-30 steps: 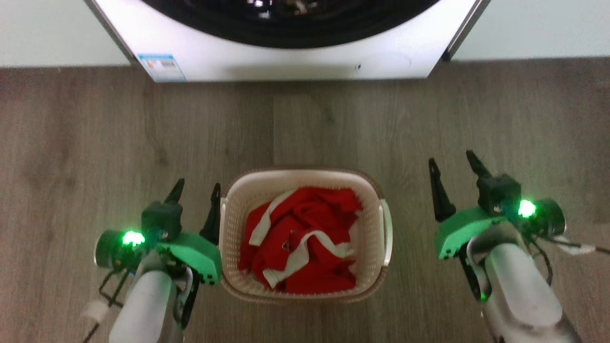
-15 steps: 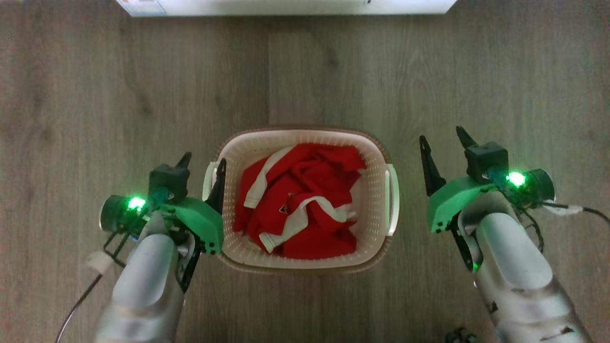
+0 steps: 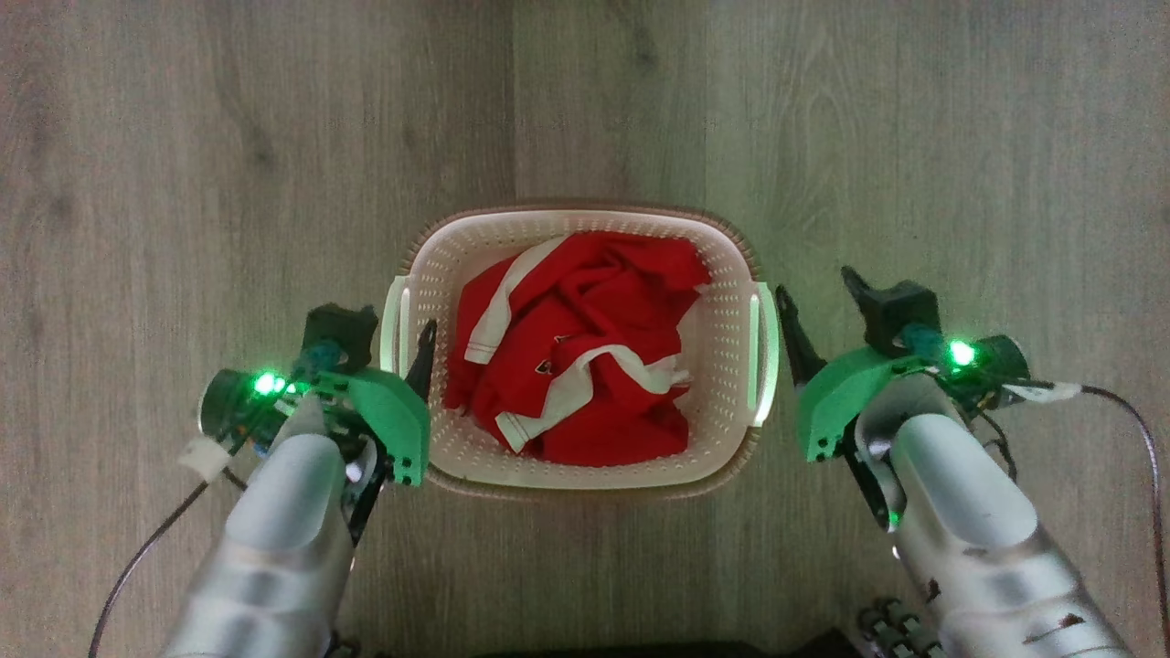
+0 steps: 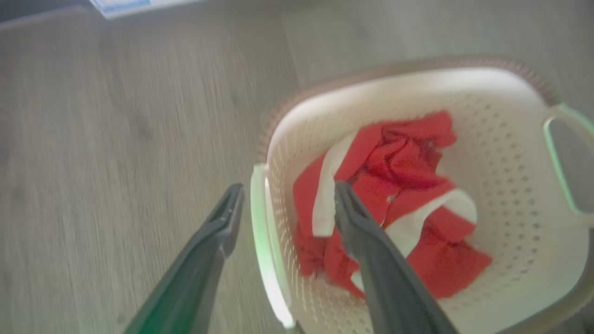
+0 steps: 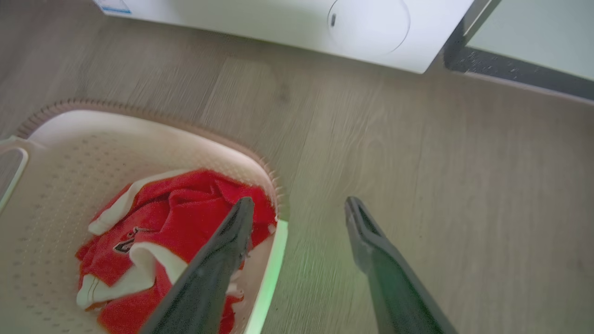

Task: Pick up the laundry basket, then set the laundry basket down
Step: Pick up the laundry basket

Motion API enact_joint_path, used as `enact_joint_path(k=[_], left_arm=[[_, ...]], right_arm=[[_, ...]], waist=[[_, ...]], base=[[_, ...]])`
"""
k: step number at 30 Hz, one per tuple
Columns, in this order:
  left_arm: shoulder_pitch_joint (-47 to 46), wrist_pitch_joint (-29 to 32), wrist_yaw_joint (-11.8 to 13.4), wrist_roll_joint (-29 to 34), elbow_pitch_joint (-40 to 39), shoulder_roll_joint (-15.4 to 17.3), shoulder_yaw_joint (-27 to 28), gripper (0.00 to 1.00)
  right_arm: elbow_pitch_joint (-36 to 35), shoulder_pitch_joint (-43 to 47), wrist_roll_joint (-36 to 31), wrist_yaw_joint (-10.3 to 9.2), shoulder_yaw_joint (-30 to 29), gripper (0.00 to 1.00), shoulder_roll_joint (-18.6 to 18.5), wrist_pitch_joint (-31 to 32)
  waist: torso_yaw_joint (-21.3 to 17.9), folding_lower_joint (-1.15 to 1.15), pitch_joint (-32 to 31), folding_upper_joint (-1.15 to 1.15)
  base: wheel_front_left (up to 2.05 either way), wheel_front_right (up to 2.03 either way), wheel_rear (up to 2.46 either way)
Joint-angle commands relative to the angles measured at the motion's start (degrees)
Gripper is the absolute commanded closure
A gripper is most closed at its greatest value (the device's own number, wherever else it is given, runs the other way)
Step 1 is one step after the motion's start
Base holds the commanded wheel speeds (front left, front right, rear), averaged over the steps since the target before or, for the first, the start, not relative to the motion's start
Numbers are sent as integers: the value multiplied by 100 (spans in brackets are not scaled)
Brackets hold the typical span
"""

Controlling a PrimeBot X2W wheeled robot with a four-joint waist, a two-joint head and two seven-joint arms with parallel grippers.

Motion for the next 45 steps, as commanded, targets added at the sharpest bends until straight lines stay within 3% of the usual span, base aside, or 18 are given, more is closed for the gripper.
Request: enact_joint_path(k=[1,8,18,45], left_arm=[[-16,-55,-25,-45,36,107,93,0],[-275,-55,-35,-212,676,103,-73,0],[-614,-55,-37,-402,1128,101,-342,0],[-1025,-55,-5,-1007,1470,101,-904,0]], right_arm=[[-63,93,39,41,176,0,32,26],[-22,167,197,41,432,0,32,343],[21,157,120,41,158,0,32,773],[147,16,691,41,236,0,32,1058]], waist=[[5,-1,23,0],[7,-1,145,0],[44,-1,460,0],[200,-1,894,0]], base=[[0,0,0],[0,0,0],[0,0,0],[0,0,0]])
